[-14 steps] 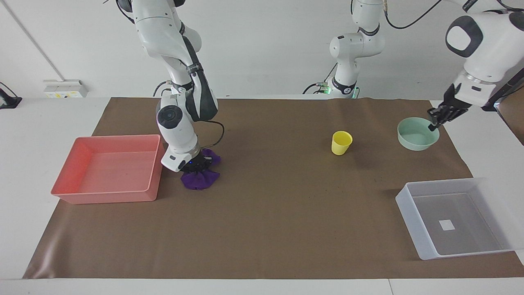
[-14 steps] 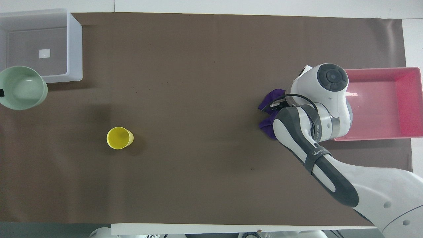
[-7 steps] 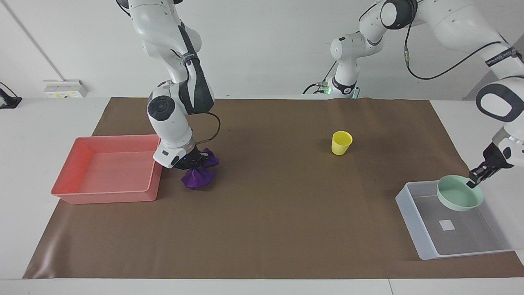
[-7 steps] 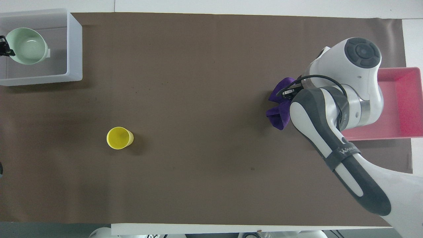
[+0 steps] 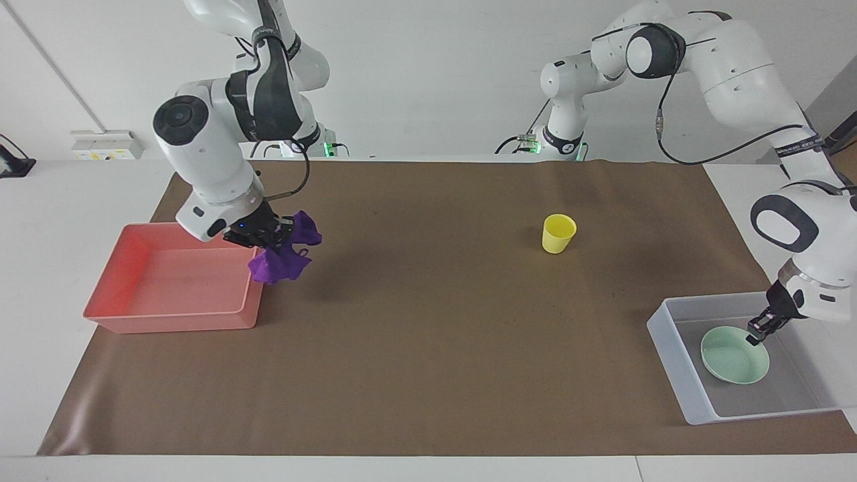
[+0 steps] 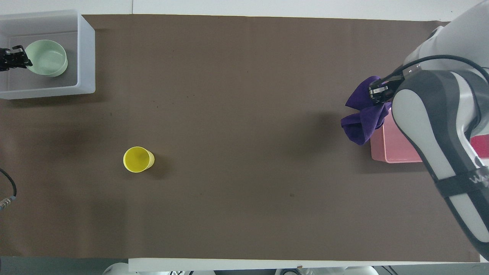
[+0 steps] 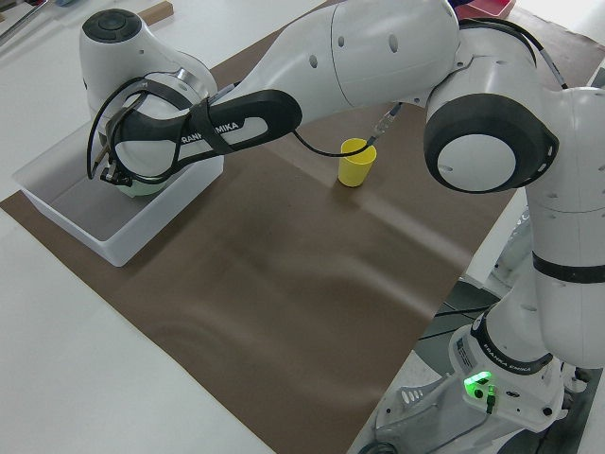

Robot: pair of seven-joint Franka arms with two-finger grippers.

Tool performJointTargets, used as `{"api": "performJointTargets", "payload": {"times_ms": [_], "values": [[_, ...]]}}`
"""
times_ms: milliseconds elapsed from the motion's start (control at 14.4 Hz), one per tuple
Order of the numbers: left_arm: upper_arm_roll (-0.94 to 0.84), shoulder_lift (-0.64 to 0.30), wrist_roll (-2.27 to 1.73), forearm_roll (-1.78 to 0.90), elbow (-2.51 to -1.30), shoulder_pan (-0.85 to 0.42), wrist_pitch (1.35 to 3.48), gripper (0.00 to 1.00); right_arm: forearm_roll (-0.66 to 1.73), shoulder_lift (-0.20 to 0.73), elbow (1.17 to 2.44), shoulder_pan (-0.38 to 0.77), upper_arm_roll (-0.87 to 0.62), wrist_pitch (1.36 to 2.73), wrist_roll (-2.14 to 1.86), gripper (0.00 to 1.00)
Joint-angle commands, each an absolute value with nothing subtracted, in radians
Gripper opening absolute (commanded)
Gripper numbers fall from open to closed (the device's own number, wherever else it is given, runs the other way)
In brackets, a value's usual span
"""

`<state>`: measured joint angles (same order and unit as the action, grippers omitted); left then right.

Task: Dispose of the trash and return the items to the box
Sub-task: 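Place the bowl in the white bin while the right gripper carries the cloth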

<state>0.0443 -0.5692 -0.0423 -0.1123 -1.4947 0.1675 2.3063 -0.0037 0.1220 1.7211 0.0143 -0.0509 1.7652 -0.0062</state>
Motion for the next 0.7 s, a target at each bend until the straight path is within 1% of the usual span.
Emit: {"api": "performJointTargets", "payload": {"times_ms": [0,139,278,348,417,487,626], "values": [[0.054,-0.481,-0.078,-0.114,-1.528,0.152,2.278,1.0,-0.049,0.118,1.712,-0.047,-0.061,1.741,-0.044,0.0],[0.054,-0.367,-0.08,-0.069,-1.529,0.128,2.101,1.0,-0.051,0.115,1.727,-0.102,-0.061,1.75,-0.116,0.0],[0.054,-0.263,-0.096,-0.032,-1.548,0.068,1.893,1.0,-0.051,0.092,1.784,-0.155,-0.061,1.791,-0.181,0.01],[0.054,-0.202,-0.141,-0.026,-1.596,0.022,1.797,1.0,-0.051,0.078,1.827,-0.178,-0.061,1.825,-0.211,0.01],[0.054,-0.136,-0.179,-0.02,-1.671,-0.026,1.751,1.0,-0.051,0.062,1.871,-0.199,-0.061,1.865,-0.233,0.01],[0.054,-0.068,-0.198,-0.011,-1.787,-0.097,1.737,1.0,-0.051,0.048,1.926,-0.213,-0.061,1.922,-0.257,0.01],[0.049,0.041,-0.239,-0.002,-2.002,-0.184,1.776,1.0,-0.051,0.052,2.0,-0.25,-0.061,2.024,-0.307,0.01]]}}
